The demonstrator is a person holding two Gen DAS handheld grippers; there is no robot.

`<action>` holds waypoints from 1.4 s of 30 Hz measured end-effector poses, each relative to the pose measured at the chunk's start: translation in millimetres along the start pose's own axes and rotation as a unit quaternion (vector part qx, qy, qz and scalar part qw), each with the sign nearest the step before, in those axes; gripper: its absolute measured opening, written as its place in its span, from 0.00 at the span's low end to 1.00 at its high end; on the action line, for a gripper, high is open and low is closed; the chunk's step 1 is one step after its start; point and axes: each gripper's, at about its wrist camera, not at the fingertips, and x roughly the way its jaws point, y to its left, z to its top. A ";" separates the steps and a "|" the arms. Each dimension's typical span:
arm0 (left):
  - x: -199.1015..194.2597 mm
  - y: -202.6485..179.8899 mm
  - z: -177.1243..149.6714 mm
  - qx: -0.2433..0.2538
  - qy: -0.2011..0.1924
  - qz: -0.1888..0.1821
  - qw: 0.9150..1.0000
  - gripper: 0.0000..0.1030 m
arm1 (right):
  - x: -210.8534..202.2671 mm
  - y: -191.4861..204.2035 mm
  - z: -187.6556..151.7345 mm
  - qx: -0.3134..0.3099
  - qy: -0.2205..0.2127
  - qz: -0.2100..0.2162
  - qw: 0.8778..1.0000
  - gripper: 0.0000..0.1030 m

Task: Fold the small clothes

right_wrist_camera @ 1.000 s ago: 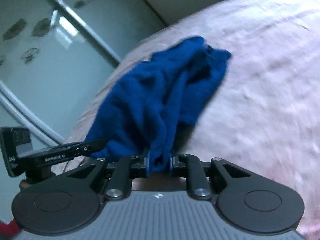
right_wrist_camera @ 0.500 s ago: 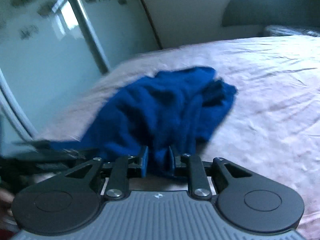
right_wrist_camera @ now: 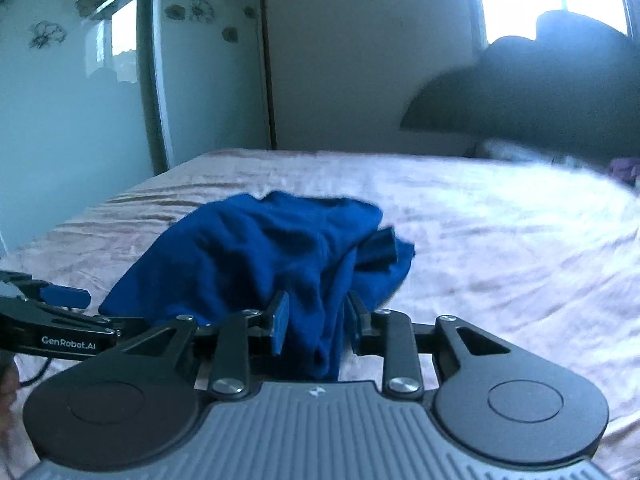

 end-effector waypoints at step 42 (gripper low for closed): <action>-13.0 3.7 -21.6 -0.020 0.008 0.029 0.999 0.97 | 20.7 13.7 -28.7 0.027 0.132 -0.026 0.990 1.00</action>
